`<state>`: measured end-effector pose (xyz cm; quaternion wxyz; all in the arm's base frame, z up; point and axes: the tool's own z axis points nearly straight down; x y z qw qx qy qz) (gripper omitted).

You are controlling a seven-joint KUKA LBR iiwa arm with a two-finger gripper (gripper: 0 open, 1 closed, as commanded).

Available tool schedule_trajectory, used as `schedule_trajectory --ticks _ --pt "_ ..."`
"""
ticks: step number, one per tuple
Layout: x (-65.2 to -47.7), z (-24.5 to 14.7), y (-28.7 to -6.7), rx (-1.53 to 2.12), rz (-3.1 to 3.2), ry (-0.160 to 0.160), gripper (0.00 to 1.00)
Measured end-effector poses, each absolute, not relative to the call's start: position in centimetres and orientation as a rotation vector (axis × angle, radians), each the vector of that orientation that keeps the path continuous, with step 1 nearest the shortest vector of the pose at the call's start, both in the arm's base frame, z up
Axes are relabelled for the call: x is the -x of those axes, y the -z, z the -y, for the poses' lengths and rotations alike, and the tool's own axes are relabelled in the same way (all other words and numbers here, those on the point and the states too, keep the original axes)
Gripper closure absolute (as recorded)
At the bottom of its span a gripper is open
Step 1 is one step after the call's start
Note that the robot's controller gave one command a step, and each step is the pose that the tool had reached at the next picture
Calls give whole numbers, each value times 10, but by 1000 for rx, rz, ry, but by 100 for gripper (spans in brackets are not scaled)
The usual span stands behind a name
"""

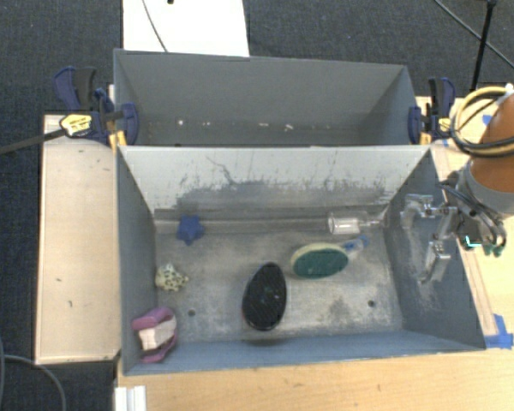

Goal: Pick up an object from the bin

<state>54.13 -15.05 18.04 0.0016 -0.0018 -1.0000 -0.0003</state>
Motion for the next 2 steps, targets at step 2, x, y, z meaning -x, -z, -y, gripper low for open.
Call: schedule_trajectory --ticks 2 --pt "-557 19 -69 60 3140 6 0"
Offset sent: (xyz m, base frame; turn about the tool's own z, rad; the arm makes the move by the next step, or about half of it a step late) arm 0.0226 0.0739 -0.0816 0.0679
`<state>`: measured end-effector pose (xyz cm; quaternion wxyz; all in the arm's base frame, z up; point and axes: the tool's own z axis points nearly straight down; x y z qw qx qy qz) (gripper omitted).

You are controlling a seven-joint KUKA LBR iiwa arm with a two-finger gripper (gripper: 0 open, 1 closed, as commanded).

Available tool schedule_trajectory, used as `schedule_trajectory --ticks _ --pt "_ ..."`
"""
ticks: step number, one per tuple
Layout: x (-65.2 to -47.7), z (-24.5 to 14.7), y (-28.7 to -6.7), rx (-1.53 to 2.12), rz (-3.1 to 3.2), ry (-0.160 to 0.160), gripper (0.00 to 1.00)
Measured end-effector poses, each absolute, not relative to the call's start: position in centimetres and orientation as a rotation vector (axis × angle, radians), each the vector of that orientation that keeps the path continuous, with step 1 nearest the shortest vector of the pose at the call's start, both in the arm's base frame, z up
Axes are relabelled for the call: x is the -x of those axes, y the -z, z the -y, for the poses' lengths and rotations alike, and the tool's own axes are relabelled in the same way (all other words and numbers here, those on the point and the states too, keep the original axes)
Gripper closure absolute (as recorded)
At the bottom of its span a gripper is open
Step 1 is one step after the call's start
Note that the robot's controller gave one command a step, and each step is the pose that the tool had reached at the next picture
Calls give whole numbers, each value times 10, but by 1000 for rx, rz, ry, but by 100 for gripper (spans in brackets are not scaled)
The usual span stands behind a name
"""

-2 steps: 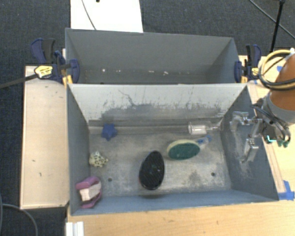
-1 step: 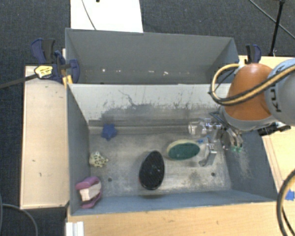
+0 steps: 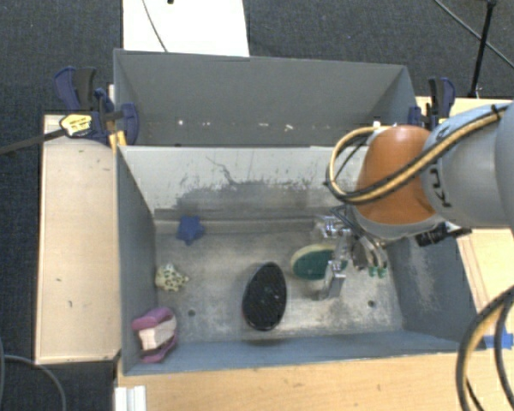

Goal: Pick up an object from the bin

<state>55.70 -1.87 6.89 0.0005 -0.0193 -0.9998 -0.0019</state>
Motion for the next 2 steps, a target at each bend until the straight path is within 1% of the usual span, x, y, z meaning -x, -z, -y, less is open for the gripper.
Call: schedule_trajectory --ticks 1,2 --pt "-558 23 -70 59 3142 0 100" --pt "-535 -7 -230 5 3152 1 100"
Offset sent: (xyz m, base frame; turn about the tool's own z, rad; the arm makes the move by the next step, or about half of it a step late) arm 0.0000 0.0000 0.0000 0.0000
